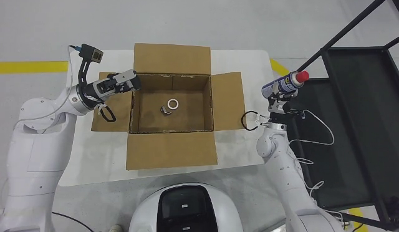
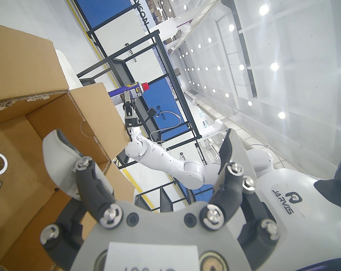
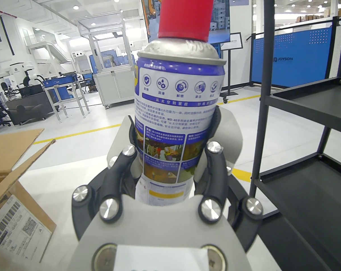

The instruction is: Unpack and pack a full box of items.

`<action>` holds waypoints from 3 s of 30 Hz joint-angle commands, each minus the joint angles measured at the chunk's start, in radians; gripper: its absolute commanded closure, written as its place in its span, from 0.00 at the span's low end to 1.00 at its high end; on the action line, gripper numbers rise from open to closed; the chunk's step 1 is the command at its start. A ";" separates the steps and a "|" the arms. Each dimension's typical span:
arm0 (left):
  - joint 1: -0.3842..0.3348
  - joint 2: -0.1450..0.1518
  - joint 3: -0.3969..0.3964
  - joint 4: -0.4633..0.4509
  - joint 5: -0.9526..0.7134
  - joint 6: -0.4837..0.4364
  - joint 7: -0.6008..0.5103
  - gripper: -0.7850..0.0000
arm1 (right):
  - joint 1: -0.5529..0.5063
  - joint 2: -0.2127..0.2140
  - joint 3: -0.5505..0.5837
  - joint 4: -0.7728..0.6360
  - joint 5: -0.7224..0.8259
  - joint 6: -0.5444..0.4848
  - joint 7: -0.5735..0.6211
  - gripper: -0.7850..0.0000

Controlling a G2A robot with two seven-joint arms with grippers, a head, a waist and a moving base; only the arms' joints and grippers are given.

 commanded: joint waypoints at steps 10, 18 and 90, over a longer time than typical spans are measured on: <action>0.000 0.000 0.000 0.000 0.000 0.000 0.000 0.00 | 0.006 0.033 0.038 0.041 -0.145 -0.034 0.026 1.00; 0.000 0.000 0.000 0.000 0.000 0.000 0.000 0.00 | 0.149 0.013 -0.047 0.288 -0.184 0.023 -0.019 1.00; 0.000 0.000 0.000 0.000 0.000 0.000 0.000 0.00 | 0.027 0.103 0.008 0.129 -0.355 -0.201 0.102 1.00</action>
